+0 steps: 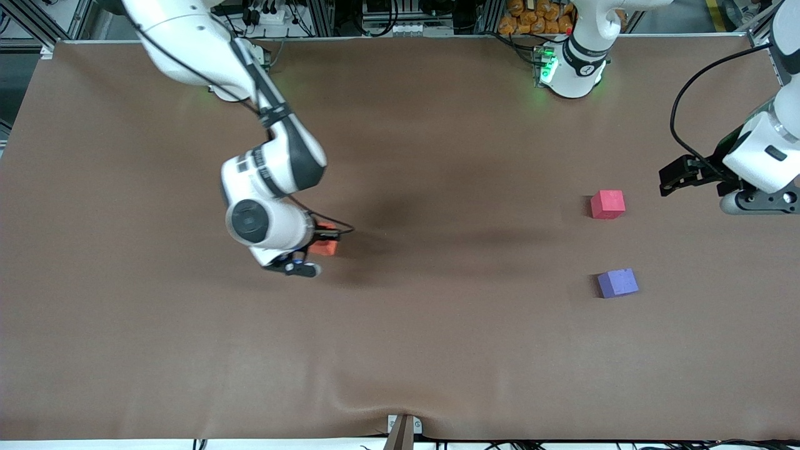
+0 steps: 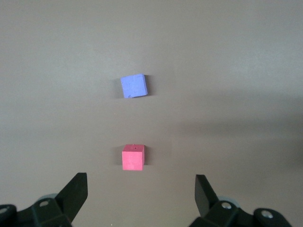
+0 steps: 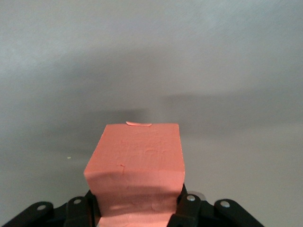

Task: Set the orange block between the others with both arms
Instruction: 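Carry the orange cube midtable with the right gripper while the left gripper approaches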

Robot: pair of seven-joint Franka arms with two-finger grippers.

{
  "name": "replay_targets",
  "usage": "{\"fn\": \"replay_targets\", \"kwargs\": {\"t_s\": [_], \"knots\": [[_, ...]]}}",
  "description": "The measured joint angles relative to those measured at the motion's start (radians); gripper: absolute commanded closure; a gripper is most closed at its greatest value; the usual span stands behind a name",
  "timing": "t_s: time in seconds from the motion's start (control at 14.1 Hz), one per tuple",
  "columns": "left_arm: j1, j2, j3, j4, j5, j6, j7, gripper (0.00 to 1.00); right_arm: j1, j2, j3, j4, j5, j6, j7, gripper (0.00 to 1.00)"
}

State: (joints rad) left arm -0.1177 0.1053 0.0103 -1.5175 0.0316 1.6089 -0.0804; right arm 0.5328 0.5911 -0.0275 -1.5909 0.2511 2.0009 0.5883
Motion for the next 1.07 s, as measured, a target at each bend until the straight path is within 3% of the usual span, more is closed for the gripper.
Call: {"fn": "replay_targets", "kwargs": {"t_s": [0.28, 0.5, 1.07], "knots": [[-0.002, 0.028, -0.030, -0.001, 0.000, 0.020, 0.000, 0.00, 0.116, 0.045, 0.002, 0.013, 0.040, 0.101, 0.149, 1.00], [-0.003, 0.050, -0.046, -0.001, 0.000, 0.046, 0.000, 0.00, 0.163, 0.068, 0.002, 0.015, 0.132, 0.169, 0.156, 1.00], [-0.023, 0.071, -0.065, -0.004, 0.000, 0.053, 0.000, 0.00, 0.275, 0.178, 0.003, 0.068, 0.185, 0.274, 0.158, 1.00]]}}
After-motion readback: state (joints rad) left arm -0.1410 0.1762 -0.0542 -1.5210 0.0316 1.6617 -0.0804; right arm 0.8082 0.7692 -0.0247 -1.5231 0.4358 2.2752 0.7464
